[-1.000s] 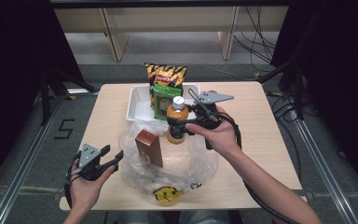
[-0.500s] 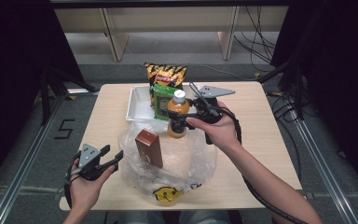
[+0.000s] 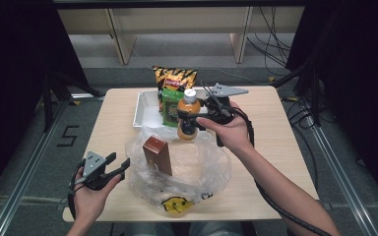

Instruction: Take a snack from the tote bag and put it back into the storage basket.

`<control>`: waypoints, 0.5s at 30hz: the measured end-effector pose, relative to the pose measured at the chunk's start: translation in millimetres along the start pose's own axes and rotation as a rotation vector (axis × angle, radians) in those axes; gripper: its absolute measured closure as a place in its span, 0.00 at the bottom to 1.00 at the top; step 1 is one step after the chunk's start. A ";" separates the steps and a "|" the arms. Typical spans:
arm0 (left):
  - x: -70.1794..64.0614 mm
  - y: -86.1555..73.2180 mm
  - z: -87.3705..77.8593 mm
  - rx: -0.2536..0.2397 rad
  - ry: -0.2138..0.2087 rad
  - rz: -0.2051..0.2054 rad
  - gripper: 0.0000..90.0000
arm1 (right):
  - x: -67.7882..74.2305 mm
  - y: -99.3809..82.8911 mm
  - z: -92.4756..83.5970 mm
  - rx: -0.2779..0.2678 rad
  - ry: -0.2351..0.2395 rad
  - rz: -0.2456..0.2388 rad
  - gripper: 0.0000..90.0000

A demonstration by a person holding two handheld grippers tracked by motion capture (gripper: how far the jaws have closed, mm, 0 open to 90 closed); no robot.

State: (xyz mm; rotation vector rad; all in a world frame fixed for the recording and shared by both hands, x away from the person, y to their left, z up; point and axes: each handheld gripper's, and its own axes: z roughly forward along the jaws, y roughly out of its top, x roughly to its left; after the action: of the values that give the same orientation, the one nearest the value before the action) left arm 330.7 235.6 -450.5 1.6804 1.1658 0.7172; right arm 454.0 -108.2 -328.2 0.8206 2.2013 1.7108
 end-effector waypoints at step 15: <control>0.1 -0.3 0.6 -0.001 -0.001 -0.002 0.47 | -11.0 4.8 4.6 -0.002 -0.028 0.019 0.35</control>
State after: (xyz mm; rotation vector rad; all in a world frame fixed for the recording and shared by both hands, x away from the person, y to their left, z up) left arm 331.1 235.5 -451.0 1.6780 1.1658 0.7157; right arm 466.6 -109.9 -326.7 0.8626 2.1805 1.6996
